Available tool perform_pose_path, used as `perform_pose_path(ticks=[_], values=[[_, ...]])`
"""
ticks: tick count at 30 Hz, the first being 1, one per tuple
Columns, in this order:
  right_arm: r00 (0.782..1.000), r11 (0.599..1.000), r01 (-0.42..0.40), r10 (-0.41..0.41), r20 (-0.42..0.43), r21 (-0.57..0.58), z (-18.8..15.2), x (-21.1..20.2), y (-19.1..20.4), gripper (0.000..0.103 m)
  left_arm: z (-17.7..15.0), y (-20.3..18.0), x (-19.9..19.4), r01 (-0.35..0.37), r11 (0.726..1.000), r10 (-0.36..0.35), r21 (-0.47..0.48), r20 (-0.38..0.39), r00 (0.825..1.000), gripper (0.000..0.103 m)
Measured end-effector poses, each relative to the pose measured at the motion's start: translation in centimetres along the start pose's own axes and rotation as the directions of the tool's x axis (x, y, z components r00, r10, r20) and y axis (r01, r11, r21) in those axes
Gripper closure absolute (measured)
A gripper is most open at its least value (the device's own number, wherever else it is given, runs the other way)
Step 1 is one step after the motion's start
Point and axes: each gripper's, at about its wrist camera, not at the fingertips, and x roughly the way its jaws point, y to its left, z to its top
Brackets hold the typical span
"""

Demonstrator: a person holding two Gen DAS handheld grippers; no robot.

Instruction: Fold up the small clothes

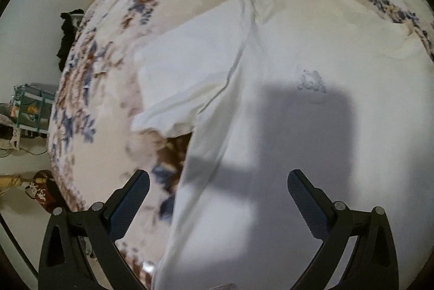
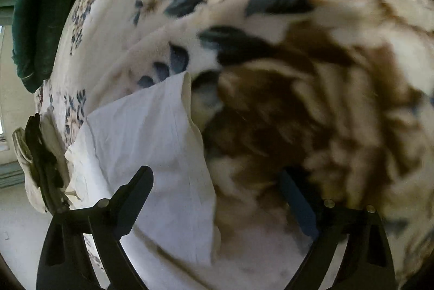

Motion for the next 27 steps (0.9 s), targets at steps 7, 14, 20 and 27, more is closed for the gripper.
perform_pose_path(ticks=[7, 14, 20, 27], values=[[0.987, 0.989, -0.148, 0.146, -0.064, -0.013, -0.2, 1.5, 4.8, 0.089, 1.5, 1.3, 1.1, 0.023, 0.999, -0.023, -0.032, 0.001, 1.000, 0.000], [0.999, 0.985, -0.041, 0.046, 0.026, -0.168, -3.0, -1.7, 13.9, 0.094, 2.5, 6.1, 0.4, 0.019, 0.996, -0.016, -0.092, 0.035, 0.999, 0.000], [0.999, 0.882, 0.044, -0.049, 0.000, -0.470, -11.4, -0.3, 27.8, 0.094, 2.0, 9.7, 0.6, -0.011, 0.995, 0.017, -0.103, 0.056, 0.998, 0.000], [0.923, 0.831, -0.193, -0.027, -0.385, -0.522, -18.5, 5.2, 33.8, 0.078, 0.8, 13.7, 2.0, -0.022, 0.988, 0.024, -0.154, 0.012, 1.000, 0.000]])
